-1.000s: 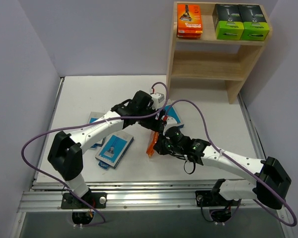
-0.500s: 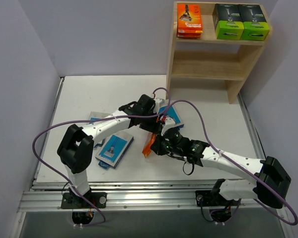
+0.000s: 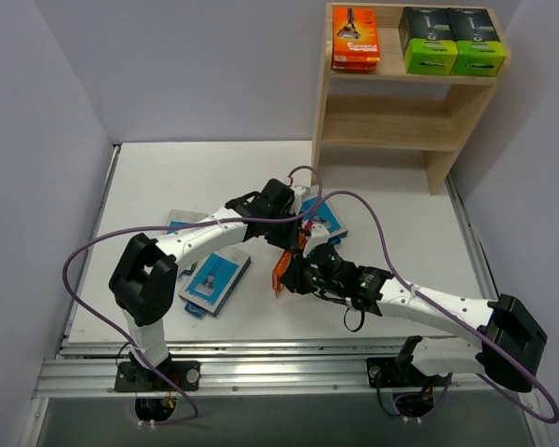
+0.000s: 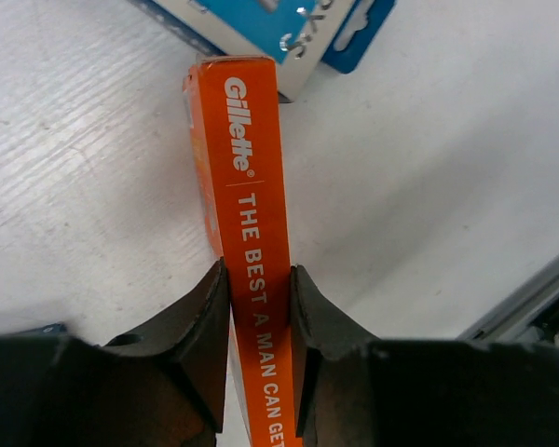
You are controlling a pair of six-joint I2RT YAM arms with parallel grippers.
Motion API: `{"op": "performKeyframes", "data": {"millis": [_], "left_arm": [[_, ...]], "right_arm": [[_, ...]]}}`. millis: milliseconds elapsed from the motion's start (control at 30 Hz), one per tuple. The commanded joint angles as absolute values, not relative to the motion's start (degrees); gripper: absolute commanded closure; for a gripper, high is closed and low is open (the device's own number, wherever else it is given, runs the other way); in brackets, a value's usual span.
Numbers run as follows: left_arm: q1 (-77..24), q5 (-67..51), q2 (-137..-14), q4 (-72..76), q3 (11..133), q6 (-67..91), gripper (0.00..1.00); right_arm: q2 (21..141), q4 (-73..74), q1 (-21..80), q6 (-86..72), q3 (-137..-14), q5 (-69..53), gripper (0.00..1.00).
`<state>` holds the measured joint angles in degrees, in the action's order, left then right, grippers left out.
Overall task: Place and organize the shaving razors onto the shelf
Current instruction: Grab a shaving razor with the left arm
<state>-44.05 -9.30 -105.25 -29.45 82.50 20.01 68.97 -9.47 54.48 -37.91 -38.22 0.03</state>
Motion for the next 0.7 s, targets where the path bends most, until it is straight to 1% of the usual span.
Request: {"op": "performKeyframes", "data": {"millis": [0,33,67,100,133,200,233,300,367,433,500,600,667], "left_arm": [[-43.2,-4.2,-106.0,-31.9,85.0,16.5,0.82],[-43.2,-3.3,-105.7,-32.3,85.1,15.9,0.82],[-43.2,-1.4,-105.0,-32.7,85.3,15.6,0.82],[-43.2,-0.5,-104.5,-33.0,85.3,14.9,0.83],[-43.1,-0.4,-104.1,-33.1,85.4,14.5,0.87],[-43.1,3.5,-102.7,-33.7,85.6,13.9,0.89],[-42.9,4.4,-102.3,-33.7,85.6,13.4,0.92],[-42.3,5.8,-100.9,-34.0,85.5,13.1,0.97],[-40.7,5.5,-99.3,-33.8,85.6,13.1,0.98],[-38.9,4.0,-98.0,-33.7,85.8,13.6,0.98],[-35.0,1.7,-95.6,-32.4,85.3,14.3,0.98],[-28.9,-6.6,-91.6,-28.1,83.0,16.9,0.98],[-26.3,-14.6,-89.2,-23.3,81.7,18.9,0.98]], "right_arm": [[65.9,-9.5,54.8,-38.8,-38.1,1.7,0.79],[65.7,-9.1,54.8,-38.9,-38.2,1.8,0.74],[65.4,-8.9,54.9,-38.9,-38.4,1.8,0.73],[64.7,-8.7,54.8,-39.0,-38.8,1.8,0.69],[64.4,-8.4,54.8,-39.0,-39.1,1.9,0.67],[63.5,-7.8,54.8,-39.1,-39.6,2.1,0.64],[63.2,-7.3,54.8,-39.2,-40.1,2.2,0.60],[62.4,-6.9,54.8,-39.5,-40.3,2.6,0.58],[61.3,-6.6,54.8,-39.9,-40.3,3.2,0.57],[60.4,-6.2,54.8,-40.5,-40.2,4.2,0.55],[58.9,-5.9,54.8,-41.6,-39.7,4.9,0.53],[56.5,-6.2,54.8,-42.9,-38.4,6.6,0.50],[55.1,-6.4,54.7,-44.1,-38.0,8.1,0.49]]}}
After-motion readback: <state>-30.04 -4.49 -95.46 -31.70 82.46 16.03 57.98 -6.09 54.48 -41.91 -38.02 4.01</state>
